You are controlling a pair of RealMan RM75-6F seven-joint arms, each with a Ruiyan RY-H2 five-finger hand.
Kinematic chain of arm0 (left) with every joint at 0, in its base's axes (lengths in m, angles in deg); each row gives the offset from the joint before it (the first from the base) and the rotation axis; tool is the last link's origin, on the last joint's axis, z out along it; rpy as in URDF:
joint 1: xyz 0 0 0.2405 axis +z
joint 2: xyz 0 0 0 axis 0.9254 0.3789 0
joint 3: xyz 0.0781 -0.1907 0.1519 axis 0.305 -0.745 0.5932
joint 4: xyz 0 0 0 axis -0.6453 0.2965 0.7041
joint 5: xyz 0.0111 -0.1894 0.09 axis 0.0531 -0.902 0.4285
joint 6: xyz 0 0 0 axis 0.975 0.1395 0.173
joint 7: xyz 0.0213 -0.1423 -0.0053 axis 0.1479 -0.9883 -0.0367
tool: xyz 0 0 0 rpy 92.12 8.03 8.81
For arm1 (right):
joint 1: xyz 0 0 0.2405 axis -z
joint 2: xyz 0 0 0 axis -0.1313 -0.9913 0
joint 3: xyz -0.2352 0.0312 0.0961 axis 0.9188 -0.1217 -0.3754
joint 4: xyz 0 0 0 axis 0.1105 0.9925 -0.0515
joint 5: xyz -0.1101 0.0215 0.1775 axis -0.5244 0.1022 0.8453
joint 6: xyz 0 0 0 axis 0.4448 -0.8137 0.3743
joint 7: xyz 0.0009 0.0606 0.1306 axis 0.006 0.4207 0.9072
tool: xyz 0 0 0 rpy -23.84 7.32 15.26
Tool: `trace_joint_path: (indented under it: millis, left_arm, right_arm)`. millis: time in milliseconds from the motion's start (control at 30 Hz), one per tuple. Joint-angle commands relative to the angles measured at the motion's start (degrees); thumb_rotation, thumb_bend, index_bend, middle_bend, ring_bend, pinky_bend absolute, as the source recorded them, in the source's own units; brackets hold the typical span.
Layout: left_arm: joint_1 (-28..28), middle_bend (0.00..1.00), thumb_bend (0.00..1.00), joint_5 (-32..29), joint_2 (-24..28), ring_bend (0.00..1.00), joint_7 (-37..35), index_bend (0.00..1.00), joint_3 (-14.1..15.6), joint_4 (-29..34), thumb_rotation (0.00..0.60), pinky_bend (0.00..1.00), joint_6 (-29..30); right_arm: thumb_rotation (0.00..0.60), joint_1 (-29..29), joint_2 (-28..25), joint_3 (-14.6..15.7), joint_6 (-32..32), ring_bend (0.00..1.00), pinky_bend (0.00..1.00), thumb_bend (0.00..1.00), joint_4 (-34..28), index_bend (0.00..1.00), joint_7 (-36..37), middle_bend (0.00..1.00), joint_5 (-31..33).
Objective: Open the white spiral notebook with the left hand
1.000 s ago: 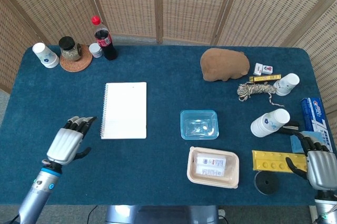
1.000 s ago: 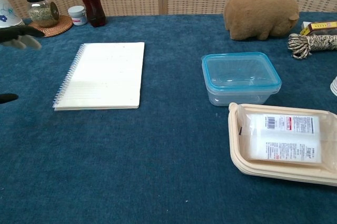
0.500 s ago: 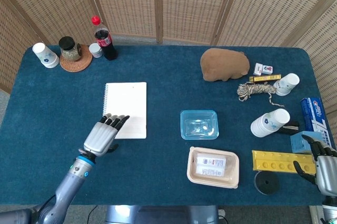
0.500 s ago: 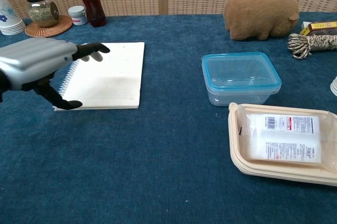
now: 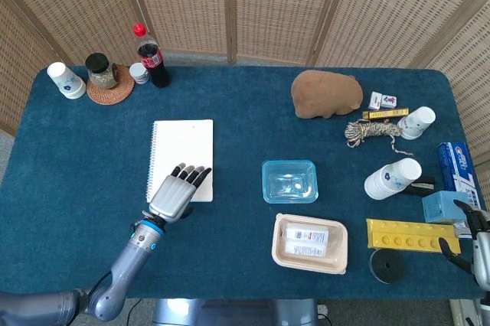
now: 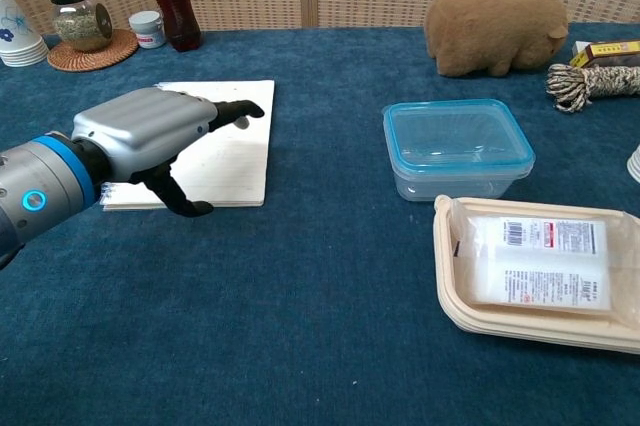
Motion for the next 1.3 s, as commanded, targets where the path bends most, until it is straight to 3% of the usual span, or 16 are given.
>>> trace_joint_path:
  millis: [33,567,1300]
  left_arm:
    - [-0.8,0.16,0.20,-0.9,-1.1,0.16,0.7,0.11,0.0,-0.8,0.599,0.13,0.1]
    - [-4.7,0.16,0.23,-4.5,-5.5,0.16,1.6,0.10,0.0,-5.9,0.599,0.11,0.1]
    - [-6.9,0.16,0.26,-7.3,-6.9,0.16,0.3,0.09,0.6,-8.6,0.599,0.10,0.3]
  right_arm:
    - [0.600,0.1,0.0,0.0,0.0,0.25,0.35,0.29,0.1,0.18,0.2,0.29,-0.1]
    - [0.600,1.0,0.4,-0.3,-0.5,0.25,0.35,0.29,1.3,0.18,1.4,0.29,0.0]
    - [0.600,2.1,0.7,-0.6,-0.8,0.25,0.35,0.29,2.1,0.18,2.4,0.29,0.5]
